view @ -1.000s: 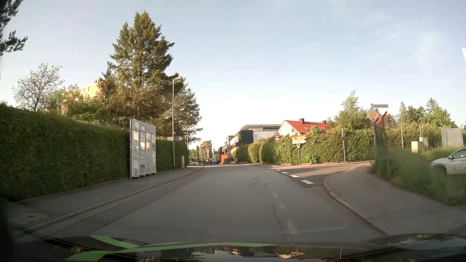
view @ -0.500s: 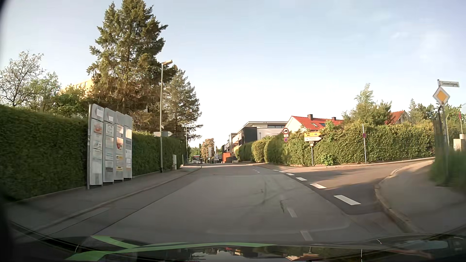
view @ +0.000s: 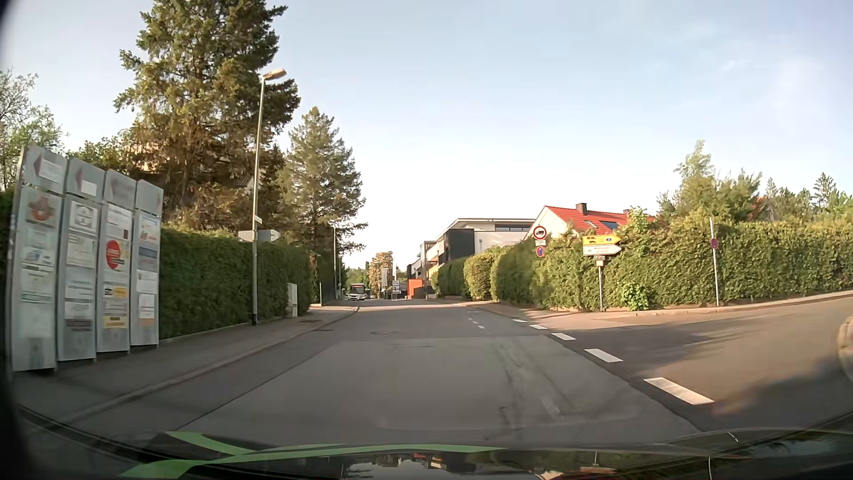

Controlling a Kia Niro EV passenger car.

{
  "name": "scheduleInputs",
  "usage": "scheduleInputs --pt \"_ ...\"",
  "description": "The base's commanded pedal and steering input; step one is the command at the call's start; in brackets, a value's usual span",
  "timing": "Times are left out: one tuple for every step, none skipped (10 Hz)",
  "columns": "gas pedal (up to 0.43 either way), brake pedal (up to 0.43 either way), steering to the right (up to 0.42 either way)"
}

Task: Follow the waypoints while adhering to traffic rules and regulations

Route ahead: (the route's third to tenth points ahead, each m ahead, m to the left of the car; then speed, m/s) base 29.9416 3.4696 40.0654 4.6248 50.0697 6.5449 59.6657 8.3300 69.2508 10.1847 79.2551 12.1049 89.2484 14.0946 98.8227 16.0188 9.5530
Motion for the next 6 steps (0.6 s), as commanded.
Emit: scheduleInputs --pt "0.157 0.000 -0.010" --pt "0.157 0.000 -0.010" --pt "0.157 0.000 -0.010" --pt "0.157 0.000 -0.010" --pt "0.157 0.000 -0.011" --pt "0.157 0.000 -0.013"
